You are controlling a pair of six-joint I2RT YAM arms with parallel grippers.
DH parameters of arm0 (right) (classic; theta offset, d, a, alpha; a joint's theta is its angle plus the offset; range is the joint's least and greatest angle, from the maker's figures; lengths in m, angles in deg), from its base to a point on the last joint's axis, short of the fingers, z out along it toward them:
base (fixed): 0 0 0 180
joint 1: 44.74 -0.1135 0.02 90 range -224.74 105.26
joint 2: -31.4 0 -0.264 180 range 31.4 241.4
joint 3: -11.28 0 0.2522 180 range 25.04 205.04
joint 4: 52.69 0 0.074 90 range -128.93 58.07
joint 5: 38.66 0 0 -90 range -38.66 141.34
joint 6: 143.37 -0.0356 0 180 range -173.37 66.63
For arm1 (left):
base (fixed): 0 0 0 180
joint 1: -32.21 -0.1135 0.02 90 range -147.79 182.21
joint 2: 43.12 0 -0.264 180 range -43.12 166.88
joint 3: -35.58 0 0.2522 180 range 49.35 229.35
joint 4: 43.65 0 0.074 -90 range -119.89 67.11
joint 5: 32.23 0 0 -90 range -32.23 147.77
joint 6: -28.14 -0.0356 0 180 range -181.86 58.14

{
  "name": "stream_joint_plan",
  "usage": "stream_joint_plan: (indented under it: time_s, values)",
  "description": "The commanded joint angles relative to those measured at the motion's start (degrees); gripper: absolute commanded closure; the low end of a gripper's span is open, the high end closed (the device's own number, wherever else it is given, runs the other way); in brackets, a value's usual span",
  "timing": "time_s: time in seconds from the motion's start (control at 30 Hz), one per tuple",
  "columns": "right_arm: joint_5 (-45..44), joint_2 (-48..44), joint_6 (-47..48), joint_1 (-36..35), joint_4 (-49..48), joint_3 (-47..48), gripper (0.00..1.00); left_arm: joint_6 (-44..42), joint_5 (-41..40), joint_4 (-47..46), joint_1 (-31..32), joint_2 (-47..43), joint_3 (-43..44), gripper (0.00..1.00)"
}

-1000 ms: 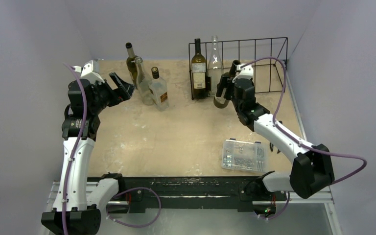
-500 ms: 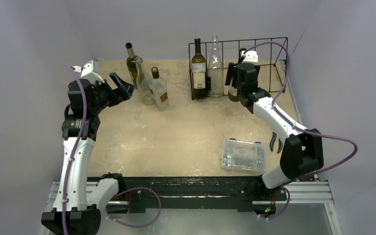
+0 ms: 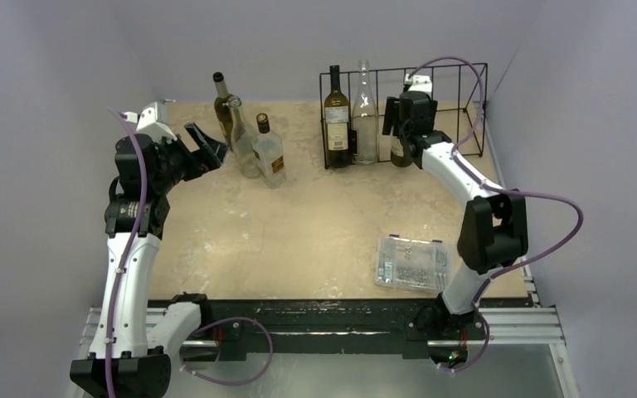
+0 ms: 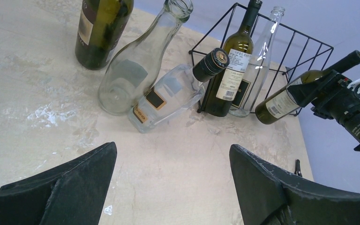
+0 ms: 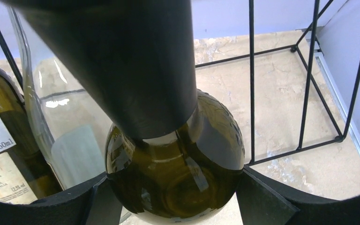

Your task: Put the wine bottle on the wine rack

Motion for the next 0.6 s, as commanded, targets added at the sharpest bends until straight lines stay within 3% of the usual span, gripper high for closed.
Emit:
stream_joint_plan:
  time_s: [0.0, 0.57]
  values:
    - [1.32, -0.48, 0.59, 0.41, -3.25, 6.48, 1.00, 0.06, -0.20, -2.12, -0.46, -0.95, 1.05, 0.10]
    - [5.18, 5.80, -0.42, 1.01, -1.25, 12.39, 1.00, -0.03, -0.11, -2.11, -0.46, -0.75, 1.11, 0.10]
